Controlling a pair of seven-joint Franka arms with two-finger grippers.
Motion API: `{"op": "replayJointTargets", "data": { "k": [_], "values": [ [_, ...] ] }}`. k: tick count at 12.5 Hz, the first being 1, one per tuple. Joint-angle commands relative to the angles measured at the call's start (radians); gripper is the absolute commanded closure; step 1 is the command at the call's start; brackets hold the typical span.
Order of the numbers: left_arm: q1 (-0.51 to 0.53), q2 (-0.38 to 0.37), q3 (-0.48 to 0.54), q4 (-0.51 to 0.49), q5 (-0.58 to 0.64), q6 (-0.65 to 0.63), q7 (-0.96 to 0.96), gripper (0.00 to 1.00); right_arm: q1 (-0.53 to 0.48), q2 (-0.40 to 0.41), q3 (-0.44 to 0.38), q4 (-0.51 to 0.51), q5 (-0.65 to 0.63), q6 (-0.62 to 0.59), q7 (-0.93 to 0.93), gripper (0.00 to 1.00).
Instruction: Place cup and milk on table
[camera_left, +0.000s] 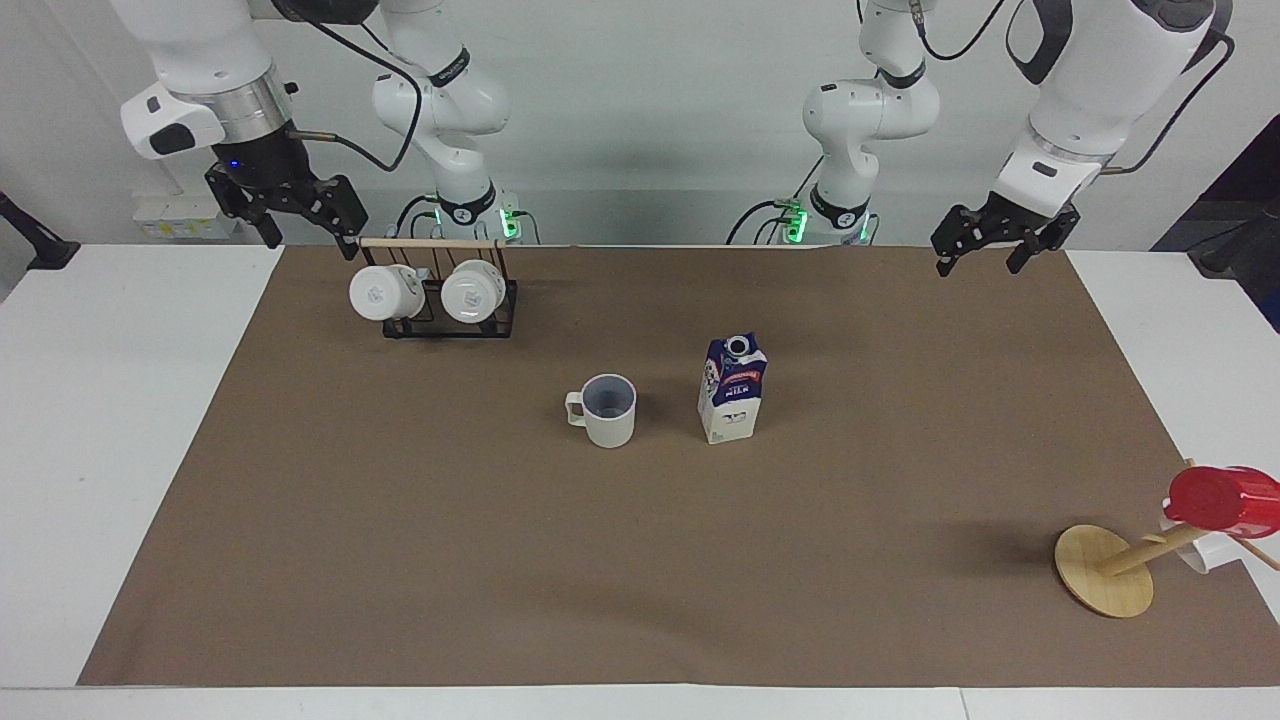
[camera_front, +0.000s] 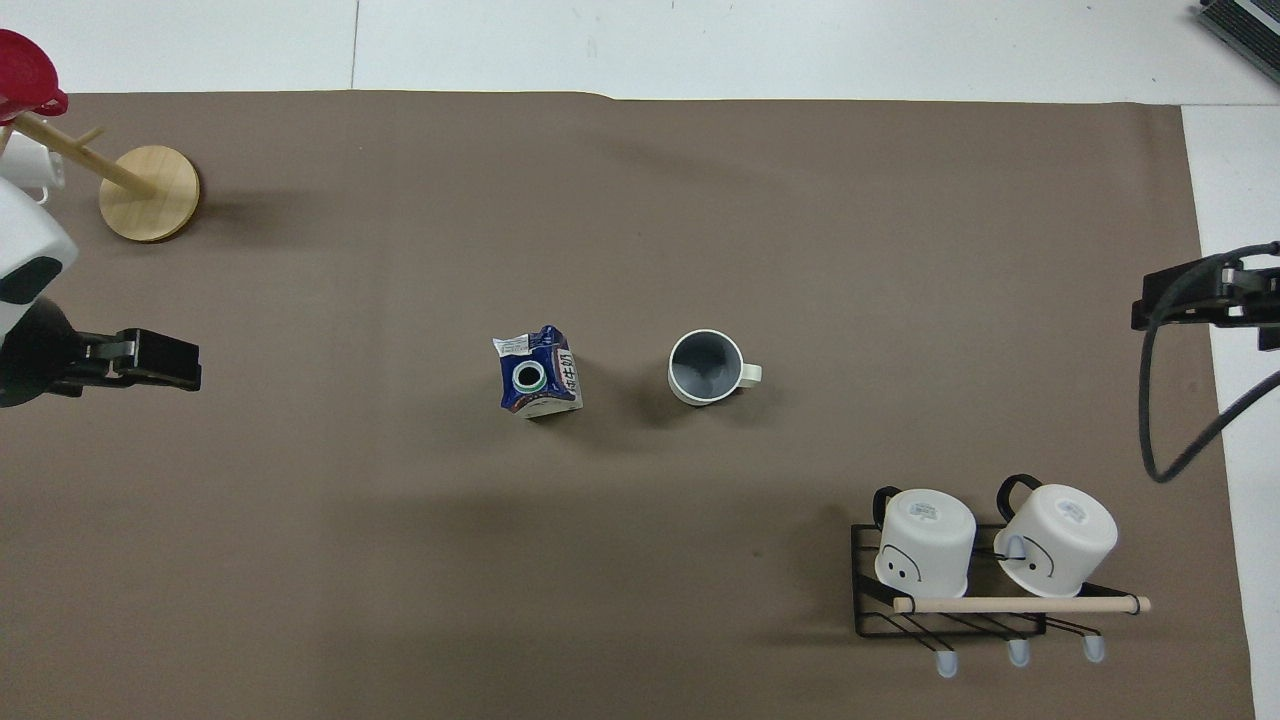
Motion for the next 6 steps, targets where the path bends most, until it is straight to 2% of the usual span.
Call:
{"op": "replayJointTargets", "data": {
  "k": [1, 6],
  "values": [
    [0.009, -0.007, -0.003, 0.004, -0.012, -0.021, 0.005, 0.0, -0.008, 0.008, 0.005, 0.019, 0.01, -0.02, -0.014, 0.0],
    [0.008, -0.009, -0.004, 0.005, -0.01, -0.04, 0.006, 0.0, -0.008, 0.008, 0.005, 0.019, 0.01, -0.02, -0.014, 0.0]
  ]
}}
